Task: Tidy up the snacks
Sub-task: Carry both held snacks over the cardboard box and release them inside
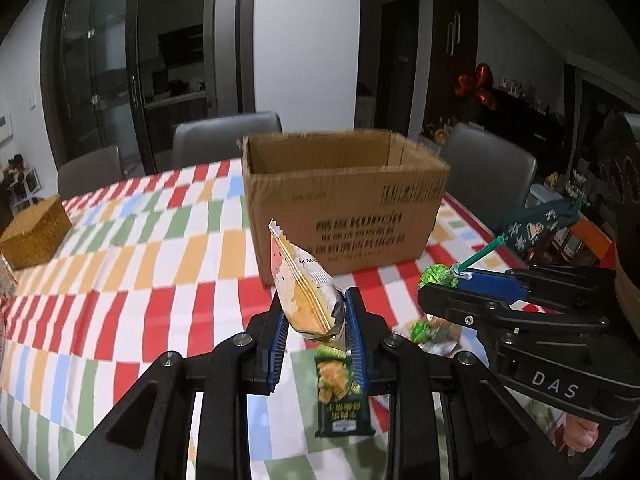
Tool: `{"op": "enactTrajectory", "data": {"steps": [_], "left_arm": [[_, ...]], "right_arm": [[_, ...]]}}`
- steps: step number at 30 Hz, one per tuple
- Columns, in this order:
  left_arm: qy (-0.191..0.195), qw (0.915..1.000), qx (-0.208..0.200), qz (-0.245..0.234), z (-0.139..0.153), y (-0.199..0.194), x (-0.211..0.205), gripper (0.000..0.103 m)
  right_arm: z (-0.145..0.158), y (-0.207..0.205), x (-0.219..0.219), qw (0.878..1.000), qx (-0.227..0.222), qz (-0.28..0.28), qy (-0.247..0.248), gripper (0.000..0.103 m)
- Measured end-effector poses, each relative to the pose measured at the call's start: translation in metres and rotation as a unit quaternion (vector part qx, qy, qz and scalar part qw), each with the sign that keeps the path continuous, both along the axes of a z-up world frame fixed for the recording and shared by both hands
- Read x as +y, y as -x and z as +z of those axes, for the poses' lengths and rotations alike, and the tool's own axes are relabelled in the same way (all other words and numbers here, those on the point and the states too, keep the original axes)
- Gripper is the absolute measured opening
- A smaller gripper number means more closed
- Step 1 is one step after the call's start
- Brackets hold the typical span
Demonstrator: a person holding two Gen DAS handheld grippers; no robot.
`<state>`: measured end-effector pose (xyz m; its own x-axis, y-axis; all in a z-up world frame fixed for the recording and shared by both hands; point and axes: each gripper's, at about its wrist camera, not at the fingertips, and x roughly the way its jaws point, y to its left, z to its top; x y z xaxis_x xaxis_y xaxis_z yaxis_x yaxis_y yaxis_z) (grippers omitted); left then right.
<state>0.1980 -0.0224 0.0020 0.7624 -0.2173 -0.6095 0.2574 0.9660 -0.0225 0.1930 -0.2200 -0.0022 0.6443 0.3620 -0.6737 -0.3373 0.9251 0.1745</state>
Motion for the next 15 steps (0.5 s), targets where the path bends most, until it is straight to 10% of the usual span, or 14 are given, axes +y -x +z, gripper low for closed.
{"op": "enactTrajectory", "data": {"steps": [15], "left_arm": [[-0.001,0.998,-0.063,0.003,0.061,-0.032,-0.017,0.028]], "right_arm": [[0.064,-0.027,-0.026,0.996,-0.079,-0.034,0.0,0.027]]}}
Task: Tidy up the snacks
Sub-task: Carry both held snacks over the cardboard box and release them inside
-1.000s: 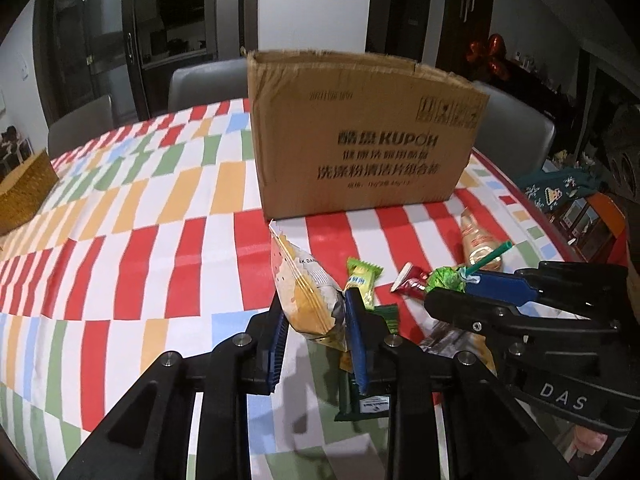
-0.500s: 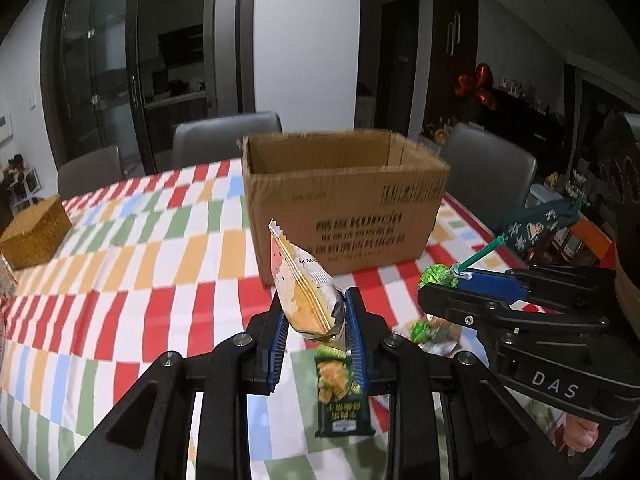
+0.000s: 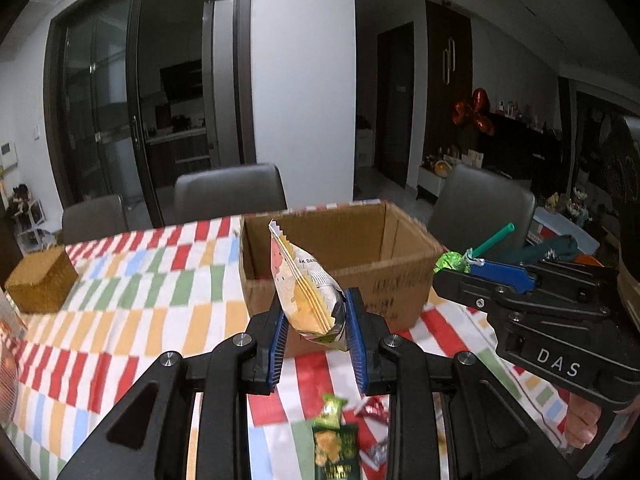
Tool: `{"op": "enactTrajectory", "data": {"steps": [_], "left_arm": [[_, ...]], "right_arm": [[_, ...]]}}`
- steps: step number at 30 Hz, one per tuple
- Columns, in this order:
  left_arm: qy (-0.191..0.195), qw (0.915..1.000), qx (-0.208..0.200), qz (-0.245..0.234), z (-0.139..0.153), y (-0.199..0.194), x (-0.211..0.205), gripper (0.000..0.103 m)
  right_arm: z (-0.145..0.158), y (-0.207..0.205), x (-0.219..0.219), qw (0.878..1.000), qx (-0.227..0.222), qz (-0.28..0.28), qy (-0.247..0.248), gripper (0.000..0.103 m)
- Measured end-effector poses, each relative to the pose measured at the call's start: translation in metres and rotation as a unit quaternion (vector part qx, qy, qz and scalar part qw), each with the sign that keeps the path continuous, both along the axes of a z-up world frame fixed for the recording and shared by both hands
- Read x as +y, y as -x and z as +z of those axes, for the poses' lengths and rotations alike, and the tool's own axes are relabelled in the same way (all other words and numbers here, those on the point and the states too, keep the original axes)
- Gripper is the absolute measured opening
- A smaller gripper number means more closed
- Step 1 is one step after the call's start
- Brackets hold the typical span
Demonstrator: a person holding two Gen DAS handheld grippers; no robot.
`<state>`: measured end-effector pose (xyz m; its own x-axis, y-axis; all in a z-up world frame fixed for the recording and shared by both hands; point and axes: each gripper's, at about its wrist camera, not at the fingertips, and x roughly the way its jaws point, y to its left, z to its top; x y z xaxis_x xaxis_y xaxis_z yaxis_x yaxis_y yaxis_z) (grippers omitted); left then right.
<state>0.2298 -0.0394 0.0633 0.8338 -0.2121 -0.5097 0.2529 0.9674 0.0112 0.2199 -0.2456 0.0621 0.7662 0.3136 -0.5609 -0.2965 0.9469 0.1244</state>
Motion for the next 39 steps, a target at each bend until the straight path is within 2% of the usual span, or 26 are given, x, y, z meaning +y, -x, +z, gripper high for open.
{"op": "enactTrajectory", "data": {"steps": [5,10,27,30,31,32,33,39], "left_arm": [[-0.005,0.9999,-0.015,-0.003,0.018,-0.02,-0.004,0.028],[-0.006,0.9999,-0.009,-0.009,0.027,-0.046,-0.01,0.028],[-0.021,0.9989,0.041,-0.003,0.013,-0.13,-0.025,0.029],[-0.033,0.9982,0.048,0.012,0.01,-0.138,-0.026,0.036],[-0.037,0.9979,0.048,0.02,0.009,-0.139,-0.025,0.045],[-0.04,0.9979,0.044,0.027,0.01,-0.136,-0.024,0.053],[-0.042,0.9979,0.04,0.028,0.01,-0.135,-0.022,0.056],[-0.058,0.9978,0.021,0.023,0.009,-0.103,-0.015,0.06]], "right_arm": [[0.013,-0.016,-0.006,1.0,-0.011,-0.004,0.001,0.027],[0.02,-0.037,-0.009,1.0,-0.008,-0.007,-0.002,0.027],[0.013,-0.119,-0.014,0.999,0.023,-0.031,0.026,0.027],[0.011,-0.128,-0.015,0.999,0.029,-0.033,0.025,0.028],[0.009,-0.129,-0.014,0.999,0.031,-0.035,0.024,0.035],[0.008,-0.131,-0.015,0.998,0.038,-0.039,0.023,0.05],[0.008,-0.132,-0.016,0.998,0.041,-0.044,0.022,0.055],[0.007,-0.109,-0.017,0.998,0.026,-0.05,0.034,0.057]]}}
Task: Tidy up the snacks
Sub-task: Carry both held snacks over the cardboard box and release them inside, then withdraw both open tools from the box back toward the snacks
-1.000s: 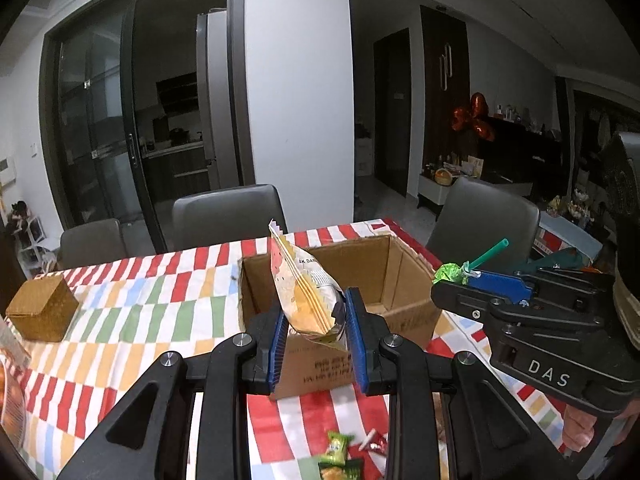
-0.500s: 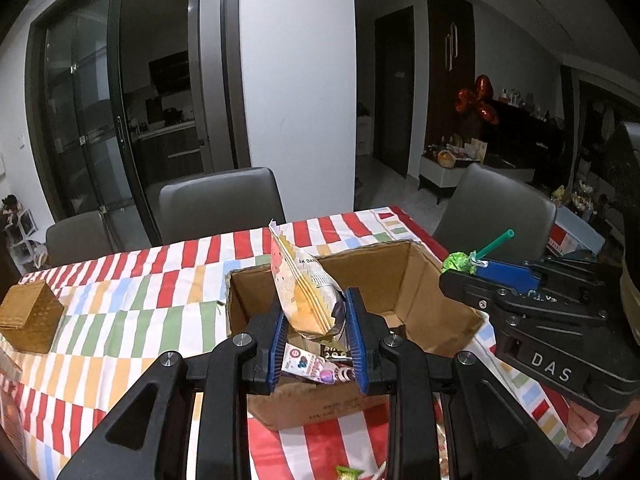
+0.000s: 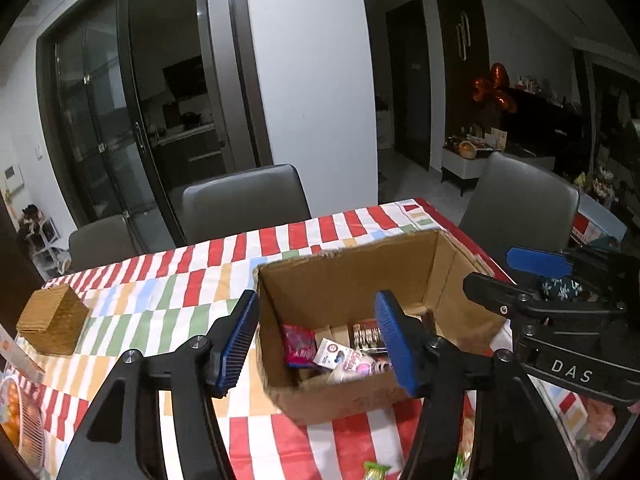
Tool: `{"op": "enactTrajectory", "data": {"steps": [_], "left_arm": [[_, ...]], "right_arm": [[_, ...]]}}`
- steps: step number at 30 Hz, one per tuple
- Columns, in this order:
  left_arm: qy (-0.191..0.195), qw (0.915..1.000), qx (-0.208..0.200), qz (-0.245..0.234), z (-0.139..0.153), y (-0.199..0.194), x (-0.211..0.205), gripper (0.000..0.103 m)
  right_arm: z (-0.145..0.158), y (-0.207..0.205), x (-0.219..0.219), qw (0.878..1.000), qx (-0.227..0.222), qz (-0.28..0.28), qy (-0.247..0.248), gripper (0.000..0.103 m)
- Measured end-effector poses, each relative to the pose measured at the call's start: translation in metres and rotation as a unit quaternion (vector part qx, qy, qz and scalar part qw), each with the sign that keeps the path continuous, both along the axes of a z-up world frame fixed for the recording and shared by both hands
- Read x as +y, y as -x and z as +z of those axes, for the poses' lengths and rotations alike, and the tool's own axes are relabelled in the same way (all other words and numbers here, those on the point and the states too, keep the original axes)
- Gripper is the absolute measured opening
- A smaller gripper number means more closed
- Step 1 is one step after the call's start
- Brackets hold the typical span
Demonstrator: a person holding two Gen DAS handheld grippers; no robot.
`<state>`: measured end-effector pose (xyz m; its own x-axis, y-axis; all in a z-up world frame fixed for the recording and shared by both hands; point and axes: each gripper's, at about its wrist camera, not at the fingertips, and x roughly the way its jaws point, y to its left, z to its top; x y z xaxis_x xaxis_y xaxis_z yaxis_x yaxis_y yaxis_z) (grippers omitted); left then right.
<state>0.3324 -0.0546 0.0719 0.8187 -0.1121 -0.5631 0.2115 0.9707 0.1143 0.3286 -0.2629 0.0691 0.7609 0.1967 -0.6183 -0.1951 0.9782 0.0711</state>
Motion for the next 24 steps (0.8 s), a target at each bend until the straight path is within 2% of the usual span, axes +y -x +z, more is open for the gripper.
{"op": "enactTrajectory", "data": {"steps": [11,18,24], "left_arm": [[0.004,0.9995,0.0,-0.031,-0.007,0.065,-0.008,0.061],[0.006,0.9992,0.008,-0.038,-0.021,0.089,-0.014,0.061],[0.008,0.9986,0.04,-0.032,-0.046,0.1,-0.014,0.062]], "right_arm": [[-0.011,0.069,0.001,1.0,-0.008,0.028,0.004,0.057],[-0.026,0.096,-0.012,1.0,-0.001,0.01,-0.002,0.057],[-0.051,0.107,-0.023,1.0,0.027,-0.009,-0.011,0.057]]}}
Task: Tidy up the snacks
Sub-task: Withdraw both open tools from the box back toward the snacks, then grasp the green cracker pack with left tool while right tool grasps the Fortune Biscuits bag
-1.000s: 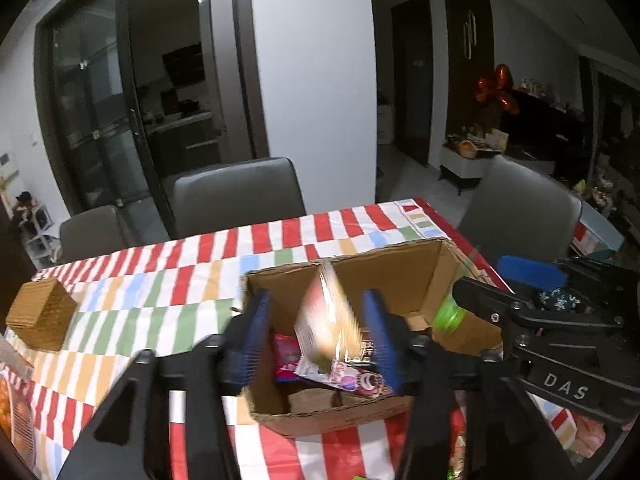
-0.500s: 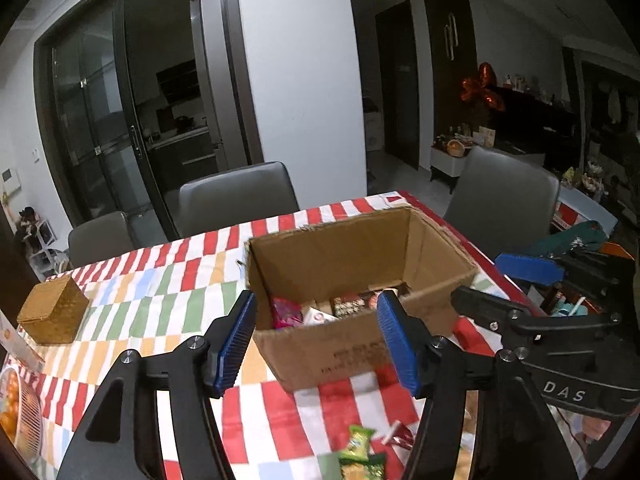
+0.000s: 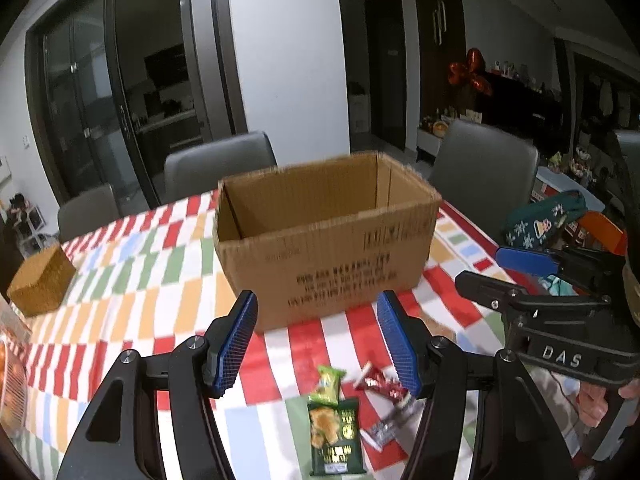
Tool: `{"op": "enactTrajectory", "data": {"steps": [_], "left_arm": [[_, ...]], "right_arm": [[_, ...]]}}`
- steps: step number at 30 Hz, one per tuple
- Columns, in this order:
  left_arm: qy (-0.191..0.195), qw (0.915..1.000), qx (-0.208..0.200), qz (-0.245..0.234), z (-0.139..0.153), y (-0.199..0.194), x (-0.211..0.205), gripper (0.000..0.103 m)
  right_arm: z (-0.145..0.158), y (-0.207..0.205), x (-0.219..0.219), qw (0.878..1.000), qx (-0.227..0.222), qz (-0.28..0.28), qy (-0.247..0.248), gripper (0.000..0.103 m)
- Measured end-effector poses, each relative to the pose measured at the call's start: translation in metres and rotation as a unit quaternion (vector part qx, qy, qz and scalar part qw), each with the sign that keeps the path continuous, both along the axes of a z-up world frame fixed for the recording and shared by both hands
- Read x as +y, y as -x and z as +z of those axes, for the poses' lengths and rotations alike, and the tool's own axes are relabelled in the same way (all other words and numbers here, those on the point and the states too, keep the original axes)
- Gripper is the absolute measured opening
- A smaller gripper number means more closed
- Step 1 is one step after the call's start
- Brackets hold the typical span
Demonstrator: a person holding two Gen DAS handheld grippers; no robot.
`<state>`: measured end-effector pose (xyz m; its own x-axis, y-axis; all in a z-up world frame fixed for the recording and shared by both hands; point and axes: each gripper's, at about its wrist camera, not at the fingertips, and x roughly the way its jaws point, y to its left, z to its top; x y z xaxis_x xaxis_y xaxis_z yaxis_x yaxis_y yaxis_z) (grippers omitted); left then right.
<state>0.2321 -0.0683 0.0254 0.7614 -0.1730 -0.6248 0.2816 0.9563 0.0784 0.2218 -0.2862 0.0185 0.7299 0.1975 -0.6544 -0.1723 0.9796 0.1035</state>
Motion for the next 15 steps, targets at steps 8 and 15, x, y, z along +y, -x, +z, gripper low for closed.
{"op": "enactTrajectory", "data": {"steps": [8,15], "left_arm": [[-0.006,0.9993,0.037,0.007,-0.037,0.004,0.007,0.061],[0.001,0.9976,0.067,0.018,-0.062,-0.002,0.01,0.061]], "right_arm": [[-0.039,0.002,-0.008,0.998,0.051,-0.025,-0.023,0.057],[-0.073,0.0,-0.016,0.992,0.094,-0.054,-0.063,0.057]]}}
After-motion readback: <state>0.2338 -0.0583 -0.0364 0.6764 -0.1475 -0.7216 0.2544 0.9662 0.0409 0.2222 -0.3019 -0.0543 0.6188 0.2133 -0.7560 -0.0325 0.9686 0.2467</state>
